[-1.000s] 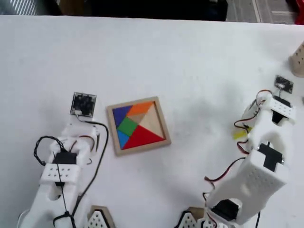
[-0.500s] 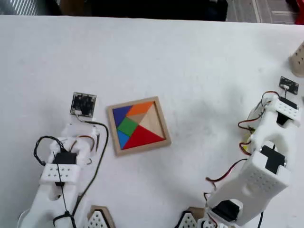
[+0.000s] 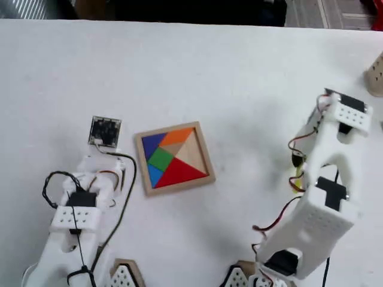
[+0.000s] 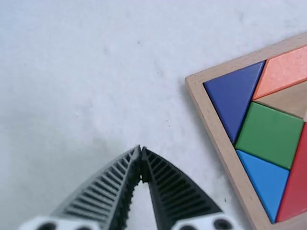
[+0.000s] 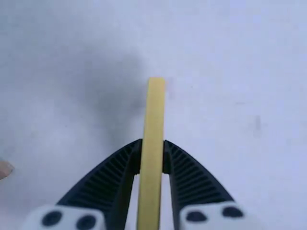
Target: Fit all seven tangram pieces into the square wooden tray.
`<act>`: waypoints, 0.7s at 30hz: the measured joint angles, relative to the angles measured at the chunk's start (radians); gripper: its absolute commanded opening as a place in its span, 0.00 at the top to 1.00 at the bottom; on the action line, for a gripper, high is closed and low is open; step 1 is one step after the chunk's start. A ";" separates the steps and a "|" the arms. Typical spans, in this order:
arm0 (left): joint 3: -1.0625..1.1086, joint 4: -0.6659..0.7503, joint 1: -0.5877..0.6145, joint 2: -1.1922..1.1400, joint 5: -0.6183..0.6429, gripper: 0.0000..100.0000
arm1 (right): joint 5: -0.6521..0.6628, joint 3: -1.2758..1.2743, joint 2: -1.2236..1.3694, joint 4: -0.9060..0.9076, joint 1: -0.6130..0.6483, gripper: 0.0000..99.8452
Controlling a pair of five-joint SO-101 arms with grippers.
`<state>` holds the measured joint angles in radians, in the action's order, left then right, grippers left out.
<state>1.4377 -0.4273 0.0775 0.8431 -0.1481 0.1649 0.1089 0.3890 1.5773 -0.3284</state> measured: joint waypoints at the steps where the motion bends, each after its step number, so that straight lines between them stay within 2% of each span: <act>1: 0.000 0.000 0.000 0.000 0.000 0.98 | -0.014 0.011 0.000 0.015 0.026 0.98; 10: 0.002 0.000 0.000 0.000 0.000 0.98 | -0.121 0.034 0.000 0.057 0.316 0.98; 21: 0.002 0.000 0.000 0.000 0.000 0.98 | -0.130 0.167 0.006 0.021 0.666 0.98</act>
<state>1.4392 -0.4273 0.0775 0.8431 -0.1481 0.0345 0.2762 0.3951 1.5988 0.3376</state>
